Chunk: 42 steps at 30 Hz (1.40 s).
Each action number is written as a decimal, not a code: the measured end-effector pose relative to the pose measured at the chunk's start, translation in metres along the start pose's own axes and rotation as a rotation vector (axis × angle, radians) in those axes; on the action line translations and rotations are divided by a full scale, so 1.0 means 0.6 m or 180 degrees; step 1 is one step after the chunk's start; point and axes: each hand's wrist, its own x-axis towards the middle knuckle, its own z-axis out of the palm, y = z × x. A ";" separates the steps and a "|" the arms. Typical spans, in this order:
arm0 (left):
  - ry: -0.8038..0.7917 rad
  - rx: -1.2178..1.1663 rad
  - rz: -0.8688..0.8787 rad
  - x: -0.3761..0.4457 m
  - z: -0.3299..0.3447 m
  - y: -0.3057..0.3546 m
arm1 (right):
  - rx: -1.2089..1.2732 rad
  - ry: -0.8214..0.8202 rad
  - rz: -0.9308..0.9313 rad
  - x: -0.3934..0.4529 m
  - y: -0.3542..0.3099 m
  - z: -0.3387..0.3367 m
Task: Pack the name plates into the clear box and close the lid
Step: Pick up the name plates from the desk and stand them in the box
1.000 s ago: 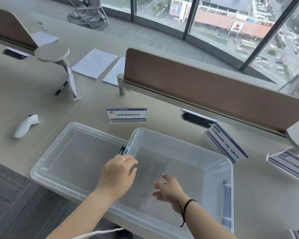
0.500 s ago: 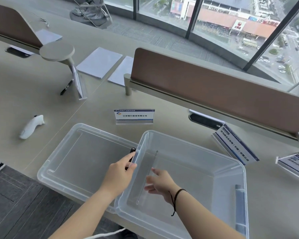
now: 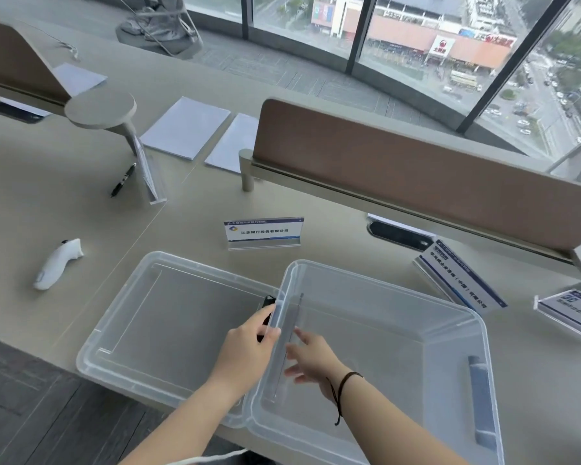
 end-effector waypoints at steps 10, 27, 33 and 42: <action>0.0053 0.0397 0.0041 -0.012 -0.023 0.017 | -0.0282 0.0486 -0.0350 -0.023 0.024 0.006; 0.1069 0.0951 -0.0225 -0.025 -0.211 0.083 | -0.0630 0.0858 -0.2175 -0.086 -0.107 -0.056; 0.1268 0.0880 -0.0113 0.027 -0.291 0.084 | -0.1158 0.0721 -0.2347 -0.071 -0.189 -0.006; 0.1298 0.1079 0.0033 0.216 -0.488 -0.020 | -0.1296 0.0960 -0.2351 0.053 -0.372 0.146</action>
